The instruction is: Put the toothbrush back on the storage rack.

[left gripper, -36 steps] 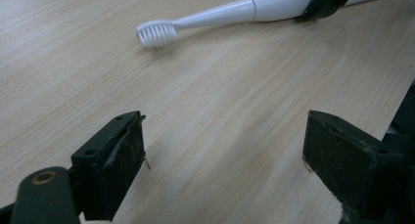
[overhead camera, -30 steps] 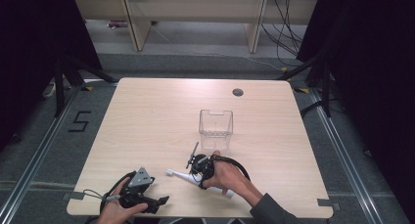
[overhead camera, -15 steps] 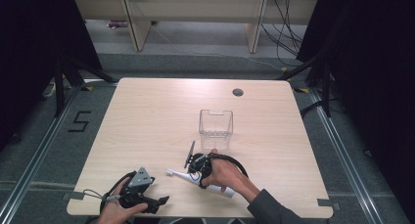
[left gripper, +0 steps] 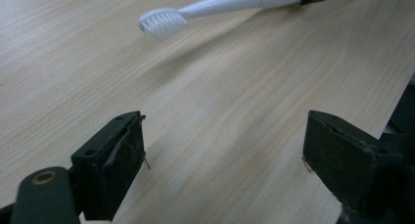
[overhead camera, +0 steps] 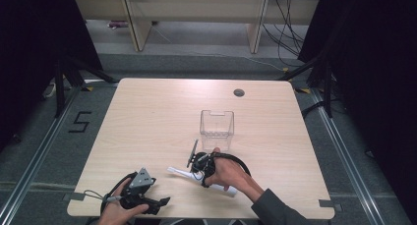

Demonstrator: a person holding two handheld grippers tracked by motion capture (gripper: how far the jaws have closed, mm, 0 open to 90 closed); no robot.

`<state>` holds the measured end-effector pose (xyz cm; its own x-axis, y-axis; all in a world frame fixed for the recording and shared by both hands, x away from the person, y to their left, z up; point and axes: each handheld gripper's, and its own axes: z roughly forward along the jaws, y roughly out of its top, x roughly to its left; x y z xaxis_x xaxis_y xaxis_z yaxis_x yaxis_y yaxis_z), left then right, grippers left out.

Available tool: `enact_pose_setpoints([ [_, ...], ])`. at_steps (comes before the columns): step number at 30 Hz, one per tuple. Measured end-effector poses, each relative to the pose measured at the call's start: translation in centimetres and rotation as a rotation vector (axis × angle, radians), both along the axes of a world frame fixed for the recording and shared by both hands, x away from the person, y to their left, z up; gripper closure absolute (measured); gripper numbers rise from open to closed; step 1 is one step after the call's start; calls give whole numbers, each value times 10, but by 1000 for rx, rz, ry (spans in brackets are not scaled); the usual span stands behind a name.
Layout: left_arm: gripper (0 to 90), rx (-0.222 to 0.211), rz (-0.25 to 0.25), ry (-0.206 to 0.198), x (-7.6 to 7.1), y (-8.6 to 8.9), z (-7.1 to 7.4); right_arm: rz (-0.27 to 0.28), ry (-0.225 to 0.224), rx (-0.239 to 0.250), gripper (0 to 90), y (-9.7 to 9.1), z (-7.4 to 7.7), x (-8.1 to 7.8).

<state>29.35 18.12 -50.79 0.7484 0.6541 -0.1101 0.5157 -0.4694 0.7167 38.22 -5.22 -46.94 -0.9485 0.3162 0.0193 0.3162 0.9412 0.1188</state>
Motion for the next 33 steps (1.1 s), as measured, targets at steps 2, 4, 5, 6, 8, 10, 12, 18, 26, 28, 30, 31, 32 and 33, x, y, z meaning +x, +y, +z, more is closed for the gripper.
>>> enact_pose_setpoints([
  [2,149,-2,1,0,0,0,0,4,-5,5,659,-1,1,1],
  [4,149,-3,2,0,0,0,0,6,-17,9,660,-2,2,1],
  [5,149,-3,2,0,0,0,0,65,-45,30,661,-3,2,5],
  [6,149,-2,2,0,0,0,0,-1,-13,18,661,-3,3,1],
  [8,149,-2,1,0,0,0,0,8,-19,19,661,-4,3,1],
  [10,149,20,-5,-11,1,1,1,10,-21,17,661,-4,3,1],
  [12,149,-1,1,-1,0,0,0,7,-9,14,661,-4,1,1],
  [18,149,21,-5,-12,1,1,1,18,12,-21,660,0,-7,3],
  [26,149,22,-7,-12,1,1,1,66,12,-28,657,2,-8,4],
  [28,149,20,-5,-11,1,1,1,37,36,-46,652,4,-8,2],
  [30,149,21,-6,-12,1,1,1,20,44,-70,651,6,-8,1],
  [31,149,20,-6,-11,1,1,1,13,58,-72,650,6,-8,1],
  [32,149,21,-7,-12,1,1,1,23,50,-72,650,6,-8,1],
  [33,149,12,-5,-5,0,1,1,32,48,-77,651,7,-8,2],
])
